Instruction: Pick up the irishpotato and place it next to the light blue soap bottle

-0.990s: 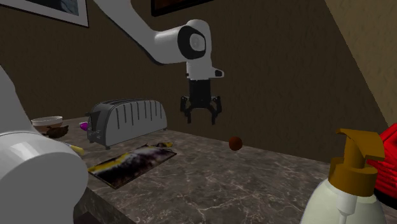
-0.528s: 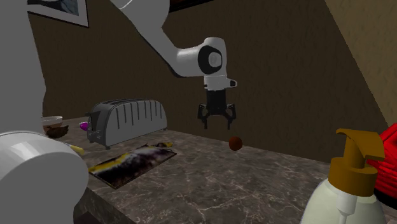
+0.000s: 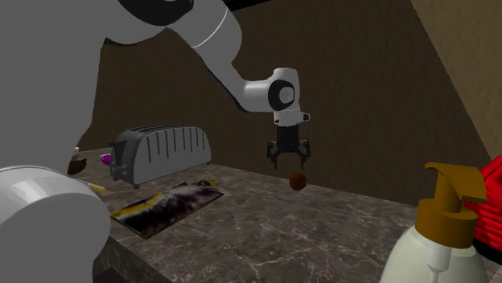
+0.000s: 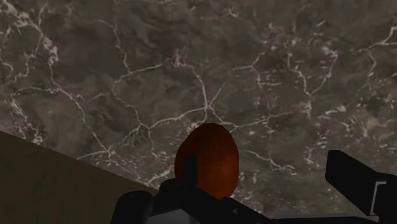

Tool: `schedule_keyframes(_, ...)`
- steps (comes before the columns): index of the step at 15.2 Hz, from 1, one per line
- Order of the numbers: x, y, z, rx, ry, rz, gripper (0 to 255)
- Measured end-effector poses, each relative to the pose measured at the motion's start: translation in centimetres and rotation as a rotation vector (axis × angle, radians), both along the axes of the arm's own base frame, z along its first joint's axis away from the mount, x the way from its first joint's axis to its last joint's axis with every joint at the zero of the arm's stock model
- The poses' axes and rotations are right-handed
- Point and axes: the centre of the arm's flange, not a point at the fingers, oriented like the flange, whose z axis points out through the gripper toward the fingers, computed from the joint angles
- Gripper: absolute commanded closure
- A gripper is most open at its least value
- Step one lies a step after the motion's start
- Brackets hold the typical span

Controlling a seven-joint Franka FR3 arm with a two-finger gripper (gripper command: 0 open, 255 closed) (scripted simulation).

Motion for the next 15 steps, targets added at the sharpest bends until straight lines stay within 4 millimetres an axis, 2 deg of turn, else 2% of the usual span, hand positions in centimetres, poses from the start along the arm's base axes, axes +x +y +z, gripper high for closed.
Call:
schedule_keyframes(4, 4.5, -1.3, -2.1, -0.008, -0.014, 0.037, 0)
schedule_keyframes(11, 5.8, -1.7, -5.6, -0.01, -0.017, 0.046, 0)
schedule_keyframes(15, 5.9, -1.7, -6.4, -0.01, -0.017, 0.046, 0)
